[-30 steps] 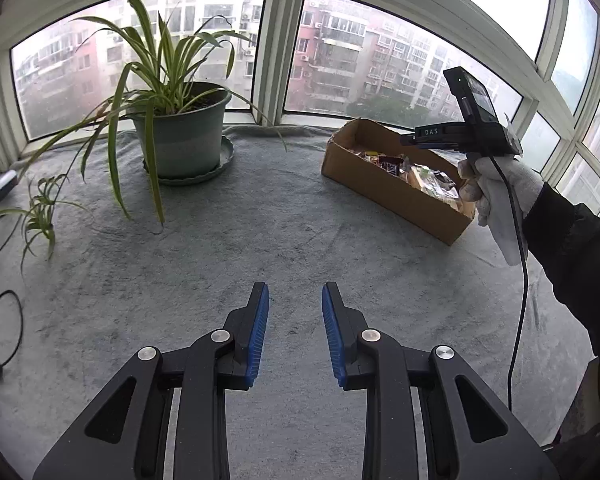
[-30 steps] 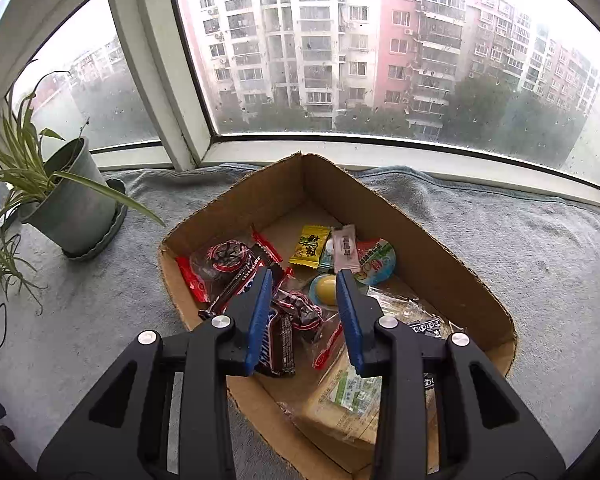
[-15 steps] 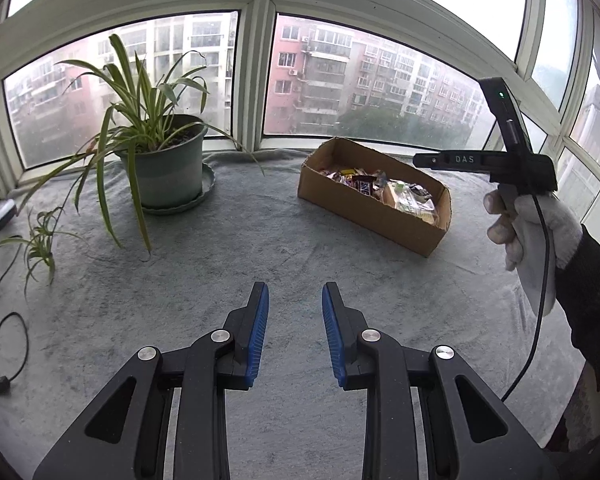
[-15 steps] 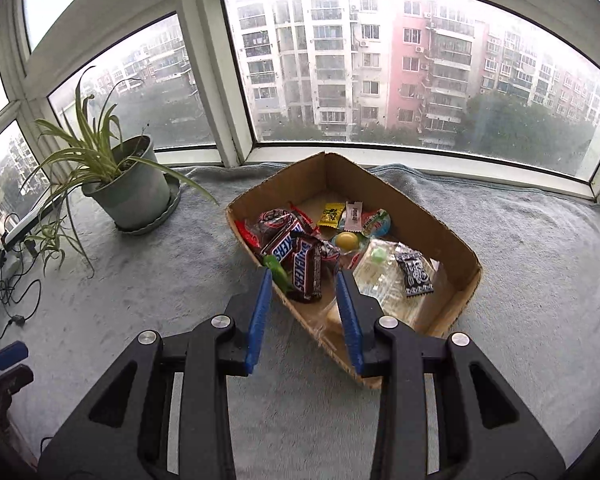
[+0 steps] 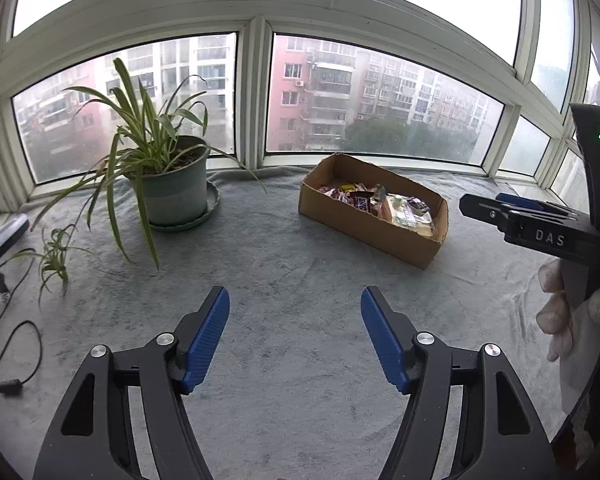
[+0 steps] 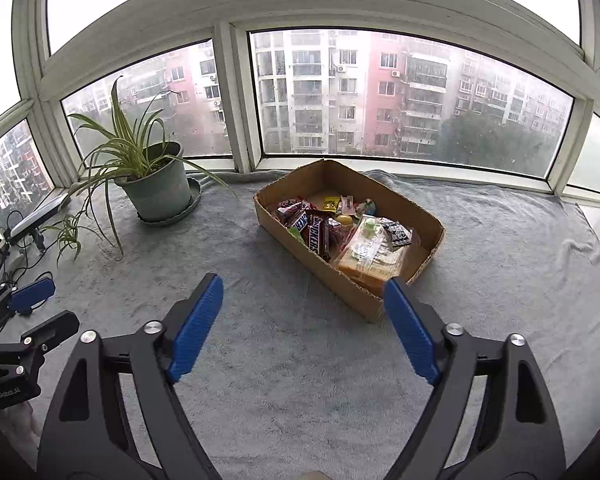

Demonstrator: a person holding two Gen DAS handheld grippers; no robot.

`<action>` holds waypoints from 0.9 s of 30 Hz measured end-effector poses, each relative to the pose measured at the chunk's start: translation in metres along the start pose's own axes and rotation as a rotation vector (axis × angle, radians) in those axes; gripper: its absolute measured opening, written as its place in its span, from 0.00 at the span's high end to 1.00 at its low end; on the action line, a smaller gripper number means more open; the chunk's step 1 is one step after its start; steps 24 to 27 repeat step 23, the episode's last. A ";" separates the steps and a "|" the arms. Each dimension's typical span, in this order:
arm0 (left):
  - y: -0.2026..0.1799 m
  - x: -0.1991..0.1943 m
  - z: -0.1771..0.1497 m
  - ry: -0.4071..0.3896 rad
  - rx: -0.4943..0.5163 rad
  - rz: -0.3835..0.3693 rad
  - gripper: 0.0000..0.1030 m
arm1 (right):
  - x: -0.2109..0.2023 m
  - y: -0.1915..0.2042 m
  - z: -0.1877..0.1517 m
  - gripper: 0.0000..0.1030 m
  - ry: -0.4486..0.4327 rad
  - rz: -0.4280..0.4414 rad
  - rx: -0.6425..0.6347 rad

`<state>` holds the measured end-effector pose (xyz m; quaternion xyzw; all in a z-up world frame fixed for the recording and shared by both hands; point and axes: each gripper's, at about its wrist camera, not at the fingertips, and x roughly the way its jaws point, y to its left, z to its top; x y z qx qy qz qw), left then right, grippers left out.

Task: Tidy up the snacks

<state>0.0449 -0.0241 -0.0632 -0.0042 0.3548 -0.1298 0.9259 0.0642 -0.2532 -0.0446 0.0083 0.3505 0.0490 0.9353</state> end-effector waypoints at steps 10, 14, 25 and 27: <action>0.003 -0.005 0.001 -0.005 -0.021 0.042 0.27 | -0.013 0.009 -0.007 0.11 -0.026 -0.024 -0.009; 0.004 -0.006 0.001 -0.005 -0.028 0.050 0.27 | -0.014 0.010 -0.008 0.11 -0.027 -0.019 -0.016; 0.003 -0.007 -0.001 -0.017 -0.008 0.063 0.27 | -0.011 0.011 -0.010 0.11 -0.021 -0.017 -0.022; 0.003 -0.007 -0.001 -0.017 -0.008 0.063 0.27 | -0.011 0.011 -0.010 0.11 -0.021 -0.017 -0.022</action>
